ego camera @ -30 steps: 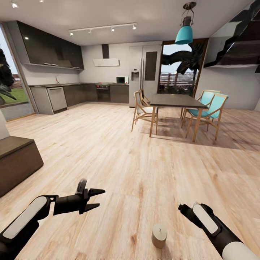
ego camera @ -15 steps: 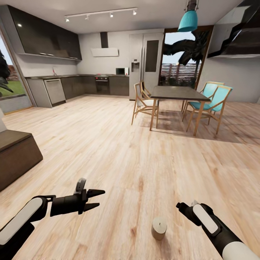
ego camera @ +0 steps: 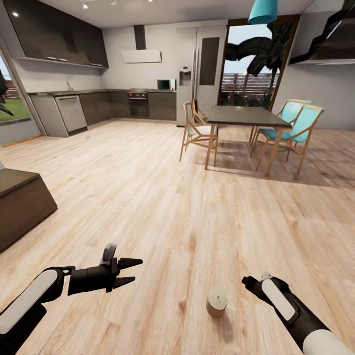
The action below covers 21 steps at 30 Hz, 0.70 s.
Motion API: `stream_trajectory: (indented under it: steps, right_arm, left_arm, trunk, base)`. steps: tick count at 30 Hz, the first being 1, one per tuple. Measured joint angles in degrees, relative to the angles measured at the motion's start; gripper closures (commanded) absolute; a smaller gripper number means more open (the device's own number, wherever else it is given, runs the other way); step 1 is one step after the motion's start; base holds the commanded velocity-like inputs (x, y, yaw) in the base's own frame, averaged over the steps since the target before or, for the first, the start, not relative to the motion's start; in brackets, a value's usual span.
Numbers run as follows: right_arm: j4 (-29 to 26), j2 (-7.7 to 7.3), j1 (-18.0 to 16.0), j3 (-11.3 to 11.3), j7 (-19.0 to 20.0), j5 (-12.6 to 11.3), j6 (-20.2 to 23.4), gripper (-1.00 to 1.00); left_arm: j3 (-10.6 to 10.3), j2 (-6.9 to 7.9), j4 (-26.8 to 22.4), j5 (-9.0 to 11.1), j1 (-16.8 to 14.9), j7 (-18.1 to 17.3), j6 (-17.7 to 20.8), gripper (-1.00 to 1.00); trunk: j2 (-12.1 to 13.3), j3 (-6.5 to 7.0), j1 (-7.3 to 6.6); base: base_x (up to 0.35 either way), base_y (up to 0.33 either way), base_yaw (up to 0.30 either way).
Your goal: Place each of the two pumpkins and all three candles from the living room inside a cabinet in the living room (use any cabinet), then make sure every cabinet is closed, and position the cauldron so it is next to a table in the living room.
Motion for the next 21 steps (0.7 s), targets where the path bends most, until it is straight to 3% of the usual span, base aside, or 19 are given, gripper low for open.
stream_trajectory:
  steps: [18, 21]
  right_arm:
    - [-0.17, 0.07, 0.00, 0.14, 0.99, 0.79, -0.11, -1.00]
    - [-0.17, 0.09, 0.00, 1.11, 2.31, 0.80, -0.09, -1.00]
  left_arm:
    - [0.00, -0.09, 0.11, -0.09, 0.00, 0.00, 0.00, -1.00]
    - [0.00, -0.09, 0.13, -0.11, 0.00, 0.00, 0.00, -1.00]
  trunk:
    - [-0.24, -3.99, 0.46]
    - [-0.28, -4.66, 0.54]
  base:
    - [0.000, 0.000, 0.000]
    - [0.000, 0.000, 0.000]
